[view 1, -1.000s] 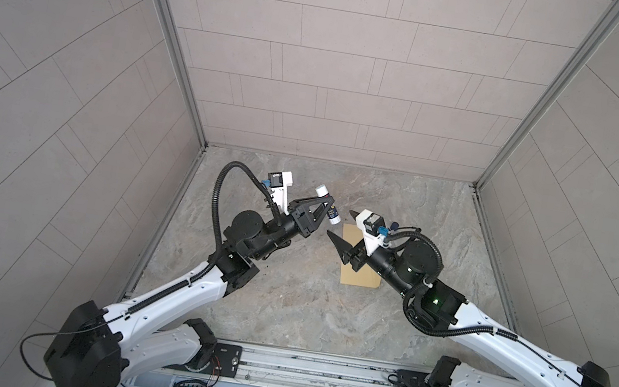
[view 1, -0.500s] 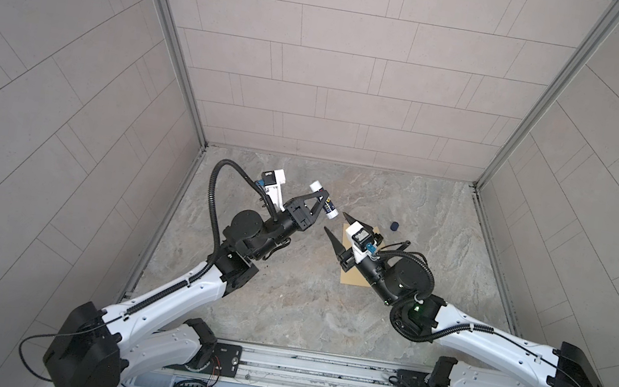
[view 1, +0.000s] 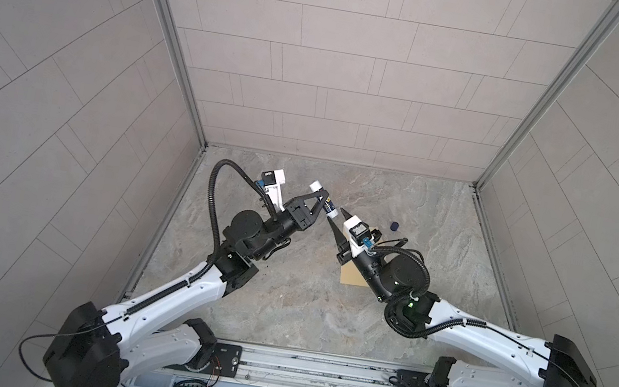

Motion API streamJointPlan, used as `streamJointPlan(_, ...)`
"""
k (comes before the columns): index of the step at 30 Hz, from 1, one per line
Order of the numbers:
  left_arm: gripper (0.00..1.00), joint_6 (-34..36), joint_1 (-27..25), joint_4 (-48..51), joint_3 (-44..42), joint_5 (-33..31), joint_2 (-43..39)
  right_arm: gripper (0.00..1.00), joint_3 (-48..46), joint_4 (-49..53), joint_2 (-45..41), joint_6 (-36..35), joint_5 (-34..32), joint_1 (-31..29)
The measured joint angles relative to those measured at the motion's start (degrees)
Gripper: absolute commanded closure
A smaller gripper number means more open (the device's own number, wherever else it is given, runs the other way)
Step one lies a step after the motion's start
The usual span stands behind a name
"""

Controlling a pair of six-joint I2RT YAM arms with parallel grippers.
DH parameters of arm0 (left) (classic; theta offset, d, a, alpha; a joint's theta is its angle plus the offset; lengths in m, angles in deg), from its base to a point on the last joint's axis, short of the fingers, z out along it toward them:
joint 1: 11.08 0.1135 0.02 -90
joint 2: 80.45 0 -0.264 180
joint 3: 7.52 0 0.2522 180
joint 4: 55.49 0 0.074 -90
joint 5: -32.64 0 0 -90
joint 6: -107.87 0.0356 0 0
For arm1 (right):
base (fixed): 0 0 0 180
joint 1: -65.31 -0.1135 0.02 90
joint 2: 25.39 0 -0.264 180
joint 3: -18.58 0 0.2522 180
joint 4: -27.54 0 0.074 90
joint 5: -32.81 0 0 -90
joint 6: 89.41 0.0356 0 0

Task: Place the letter into the envelope and seal it

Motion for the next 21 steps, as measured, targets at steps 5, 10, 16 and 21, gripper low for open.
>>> streamJointPlan(5, 1.0, -0.26, 0.0, -0.04, 0.0, 0.11, 0.0, 0.7, 0.17, 0.13, 0.74, 0.02, -0.15, 0.0)
streamJointPlan(10, 1.0, -0.35, 0.0, -0.13, 0.0, 0.22, 0.02, 0.81, 0.42, 0.39, 1.36, 0.46, -0.44, 0.02)
streamJointPlan(16, 1.0, -0.5, 0.04, -1.11, 0.0, 0.2, 0.26, 0.94, 1.01, 0.55, 1.55, 1.64, -0.42, 0.02)
streamJointPlan(21, 1.0, 0.96, 0.07, -1.33, 0.0, 0.7, 0.59, 1.0, 1.27, 3.08, 0.68, 6.67, 2.62, 1.64)
